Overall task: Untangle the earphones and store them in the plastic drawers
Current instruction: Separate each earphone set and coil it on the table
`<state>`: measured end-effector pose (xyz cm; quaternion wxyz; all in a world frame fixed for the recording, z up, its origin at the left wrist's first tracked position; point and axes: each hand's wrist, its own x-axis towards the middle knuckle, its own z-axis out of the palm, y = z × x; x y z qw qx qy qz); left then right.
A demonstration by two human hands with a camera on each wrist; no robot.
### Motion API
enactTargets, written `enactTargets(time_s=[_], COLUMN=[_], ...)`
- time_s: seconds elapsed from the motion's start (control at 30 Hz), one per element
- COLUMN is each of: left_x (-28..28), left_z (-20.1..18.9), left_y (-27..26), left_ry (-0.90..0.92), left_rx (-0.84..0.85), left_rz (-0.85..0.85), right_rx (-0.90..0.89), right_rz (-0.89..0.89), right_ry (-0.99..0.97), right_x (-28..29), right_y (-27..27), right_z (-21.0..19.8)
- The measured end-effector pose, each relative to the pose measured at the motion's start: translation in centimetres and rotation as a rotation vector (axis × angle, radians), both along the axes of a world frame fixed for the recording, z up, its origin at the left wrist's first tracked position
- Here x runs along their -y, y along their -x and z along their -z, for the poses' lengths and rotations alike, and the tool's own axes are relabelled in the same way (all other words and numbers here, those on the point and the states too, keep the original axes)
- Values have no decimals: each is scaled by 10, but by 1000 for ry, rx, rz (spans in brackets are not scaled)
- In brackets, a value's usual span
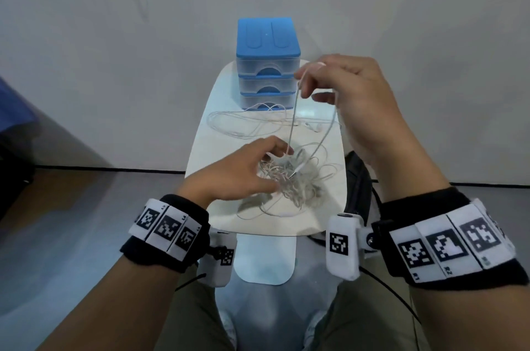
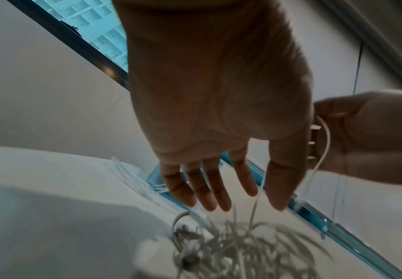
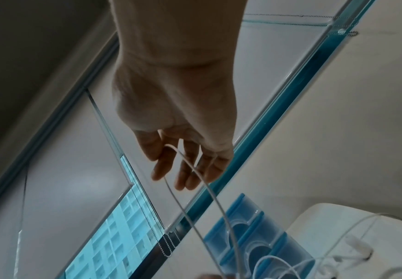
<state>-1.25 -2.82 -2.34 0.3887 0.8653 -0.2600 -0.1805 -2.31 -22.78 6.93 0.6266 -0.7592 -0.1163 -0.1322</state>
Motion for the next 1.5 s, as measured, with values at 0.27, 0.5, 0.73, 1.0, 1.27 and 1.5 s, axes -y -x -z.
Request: enactTargets(time_s=[0.27,0.5,0.73,1.0,1.27,1.5], left_x=[24,16,8,11,18,17], left_z=[14,0,-20,-19,-18,-16], left_y=[-4,-10,-12,-13,-14,-15], left_ry=[-222,-198,-143,12,35,112], left_rx=[242,296,306,273,237,94], left_rz=[-123,-160,-153,-132,-135,-218], right_rx=[-135,-199,-238,-166,-146,-178], right_rz=[61,190,-146,-128,-74,-100], right_ry=[-375,238,703,884,820,837], right_x=[19,43,44,44,32,22], right_y=[0,-5,2,-2,-8,-9], right_z=[-1,31,45,49,56,60])
